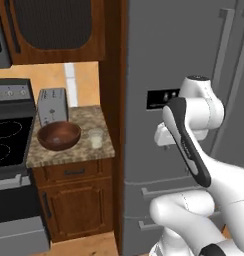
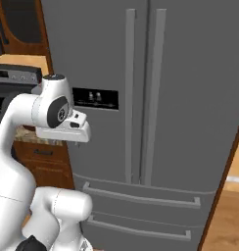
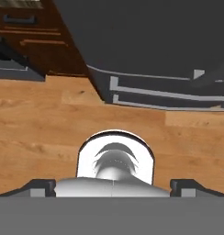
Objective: Grab a lemon wedge from the fridge and one ice cube from the ice bowl, and put them in the glass of lemonade.
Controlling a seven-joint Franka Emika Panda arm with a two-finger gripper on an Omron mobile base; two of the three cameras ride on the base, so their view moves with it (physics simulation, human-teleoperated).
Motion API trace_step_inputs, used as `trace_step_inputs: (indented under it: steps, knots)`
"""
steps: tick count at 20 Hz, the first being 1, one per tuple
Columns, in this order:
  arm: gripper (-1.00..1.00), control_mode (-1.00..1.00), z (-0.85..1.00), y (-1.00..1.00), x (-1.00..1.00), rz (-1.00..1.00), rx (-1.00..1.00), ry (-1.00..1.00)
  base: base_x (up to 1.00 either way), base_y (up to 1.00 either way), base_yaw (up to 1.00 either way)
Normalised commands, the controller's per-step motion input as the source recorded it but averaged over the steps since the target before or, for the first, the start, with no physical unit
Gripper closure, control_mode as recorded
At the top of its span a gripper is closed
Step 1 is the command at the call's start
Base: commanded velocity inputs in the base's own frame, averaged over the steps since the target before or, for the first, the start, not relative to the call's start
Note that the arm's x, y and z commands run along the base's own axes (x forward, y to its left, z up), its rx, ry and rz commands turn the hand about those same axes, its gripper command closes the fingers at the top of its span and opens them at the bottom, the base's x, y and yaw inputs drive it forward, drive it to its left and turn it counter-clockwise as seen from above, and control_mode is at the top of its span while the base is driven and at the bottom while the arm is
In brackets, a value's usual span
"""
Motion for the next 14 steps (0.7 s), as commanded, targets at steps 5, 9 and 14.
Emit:
trace_step_inputs:
  steps: [5, 9, 14]
  knots:
    - [-1.0, 1.0, 0.0, 0.0, 0.0, 0.0, 0.0, 0.0, 0.27, 1.0, -0.11]
    - [-1.0, 1.0, 0.0, 0.0, 0.0, 0.0, 0.0, 0.0, 0.43, 0.96, 0.0]
    - [-1.0, 1.0, 0.0, 0.0, 0.0, 0.0, 0.0, 0.0, 0.72, 0.53, 0.0]
